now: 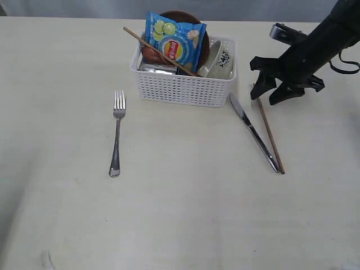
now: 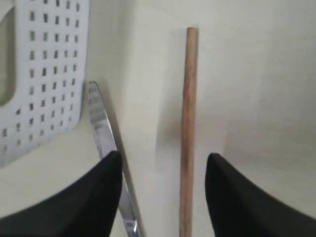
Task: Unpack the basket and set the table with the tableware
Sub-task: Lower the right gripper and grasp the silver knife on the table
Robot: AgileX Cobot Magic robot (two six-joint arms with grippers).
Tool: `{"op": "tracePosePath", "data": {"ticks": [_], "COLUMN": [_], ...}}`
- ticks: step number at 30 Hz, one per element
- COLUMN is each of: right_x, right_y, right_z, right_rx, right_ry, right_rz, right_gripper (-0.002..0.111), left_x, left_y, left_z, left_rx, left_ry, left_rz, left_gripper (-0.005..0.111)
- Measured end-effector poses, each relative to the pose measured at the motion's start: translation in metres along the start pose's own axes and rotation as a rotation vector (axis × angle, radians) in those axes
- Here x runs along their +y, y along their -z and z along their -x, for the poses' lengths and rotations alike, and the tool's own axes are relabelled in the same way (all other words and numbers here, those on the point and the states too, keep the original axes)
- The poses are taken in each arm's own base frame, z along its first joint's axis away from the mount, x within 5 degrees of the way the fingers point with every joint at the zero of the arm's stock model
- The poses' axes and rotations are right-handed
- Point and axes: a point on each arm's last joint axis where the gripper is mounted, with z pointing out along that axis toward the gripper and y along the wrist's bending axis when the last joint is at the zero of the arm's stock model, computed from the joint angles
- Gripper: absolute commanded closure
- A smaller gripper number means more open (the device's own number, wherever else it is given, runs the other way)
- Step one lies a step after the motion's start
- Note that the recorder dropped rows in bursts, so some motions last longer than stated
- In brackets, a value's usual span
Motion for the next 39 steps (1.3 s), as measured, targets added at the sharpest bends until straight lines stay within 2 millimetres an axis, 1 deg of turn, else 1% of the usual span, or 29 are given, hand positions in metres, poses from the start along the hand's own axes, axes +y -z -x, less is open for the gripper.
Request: {"op": "tracePosePath", "data": {"ticks": [2,4,8,11,12,14,15,18,20,21,25,27,31,35,39], "right_x": [0.003,0.007,0.02,0.037,0.047,0.059,0.066,0.078,0.082,0.083,0.08,0.074,0.068,0.07,0.071], "right_y": [0.003,0.009,0.018,0.019,0.019,0.016,0.014,0.002,-0.004,-0.006,-0.01,-0.01,-0.013,-0.016,-0.017], "right_z": [-0.001,-0.004,-0.009,-0.015,-0.017,-0.021,-0.024,-0.035,-0.04,-0.041,-0.044,-0.044,-0.046,-0.048,-0.047], "right_rx": [0.017,0.035,0.076,0.115,0.127,0.152,0.166,0.207,0.219,0.217,0.211,0.207,0.199,0.196,0.181], "right_ry": [0.001,0.006,0.034,0.094,0.126,0.17,0.198,0.256,0.284,0.293,0.294,0.283,0.25,0.251,0.25], "right_rz": [0.015,0.03,0.054,0.049,0.035,-0.013,-0.066,-0.219,-0.29,-0.322,-0.358,-0.363,-0.33,-0.283,-0.274], "right_gripper": [0.072,0.076,0.075,0.075,0.075,0.075,0.075,0.075,0.075,0.075,0.075,0.075,0.075,0.075,0.075], "left_x": [0.0,0.0,0.0,0.0,0.0,0.0,0.0,0.0,0.0,0.0,0.0,0.0,0.0,0.0,0.0], "left_y": [0.0,0.0,0.0,0.0,0.0,0.0,0.0,0.0,0.0,0.0,0.0,0.0,0.0,0.0,0.0], "left_z": [0.0,0.0,0.0,0.0,0.0,0.0,0.0,0.0,0.0,0.0,0.0,0.0,0.0,0.0,0.0], "left_rx": [0.0,0.0,0.0,0.0,0.0,0.0,0.0,0.0,0.0,0.0,0.0,0.0,0.0,0.0,0.0], "left_ry": [0.0,0.0,0.0,0.0,0.0,0.0,0.0,0.0,0.0,0.0,0.0,0.0,0.0,0.0,0.0], "left_rz": [0.0,0.0,0.0,0.0,0.0,0.0,0.0,0.0,0.0,0.0,0.0,0.0,0.0,0.0,0.0], "left_gripper": [0.107,0.107,0.107,0.107,0.107,0.107,0.107,0.107,0.107,0.107,0.107,0.107,0.107,0.107,0.107]}}
